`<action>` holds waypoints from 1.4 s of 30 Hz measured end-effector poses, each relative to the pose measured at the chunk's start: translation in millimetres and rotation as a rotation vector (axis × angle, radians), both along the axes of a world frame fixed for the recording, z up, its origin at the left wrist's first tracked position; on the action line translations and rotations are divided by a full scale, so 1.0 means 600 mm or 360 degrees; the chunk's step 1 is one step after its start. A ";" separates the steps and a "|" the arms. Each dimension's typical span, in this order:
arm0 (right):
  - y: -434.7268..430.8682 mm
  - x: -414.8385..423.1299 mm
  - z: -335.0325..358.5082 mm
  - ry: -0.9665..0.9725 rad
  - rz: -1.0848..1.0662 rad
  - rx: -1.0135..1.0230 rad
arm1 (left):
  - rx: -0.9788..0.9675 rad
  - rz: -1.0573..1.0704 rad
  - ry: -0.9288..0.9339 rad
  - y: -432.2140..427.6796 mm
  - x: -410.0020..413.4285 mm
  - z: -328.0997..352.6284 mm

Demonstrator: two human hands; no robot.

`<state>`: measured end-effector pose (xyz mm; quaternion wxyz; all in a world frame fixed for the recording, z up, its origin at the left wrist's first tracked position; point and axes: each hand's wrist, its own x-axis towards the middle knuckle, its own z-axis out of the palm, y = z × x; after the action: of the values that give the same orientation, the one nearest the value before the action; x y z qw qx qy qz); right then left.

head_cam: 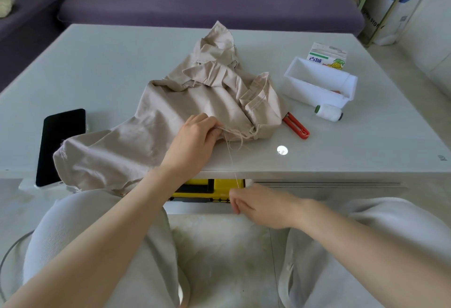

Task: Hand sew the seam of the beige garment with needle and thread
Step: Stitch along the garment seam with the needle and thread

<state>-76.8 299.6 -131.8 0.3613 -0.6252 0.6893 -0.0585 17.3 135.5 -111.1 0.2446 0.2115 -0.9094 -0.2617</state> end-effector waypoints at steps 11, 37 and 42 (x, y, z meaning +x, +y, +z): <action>0.010 -0.006 0.002 -0.0762 -0.0736 -0.0607 | 0.0031 0.0025 0.0055 0.014 0.017 -0.009; 0.140 -0.033 0.001 -0.0988 -0.2238 -0.0848 | -0.0040 -0.0332 -0.0665 0.122 0.102 -0.107; 0.110 0.011 0.001 -0.0972 -0.1954 -0.0549 | 0.0279 -0.0598 -0.0919 0.166 0.113 -0.084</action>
<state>-70.2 365.7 -130.9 0.3360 -0.1273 0.7661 -0.5329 85.2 234.9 -161.5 -0.0941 0.1259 -0.9382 -0.3084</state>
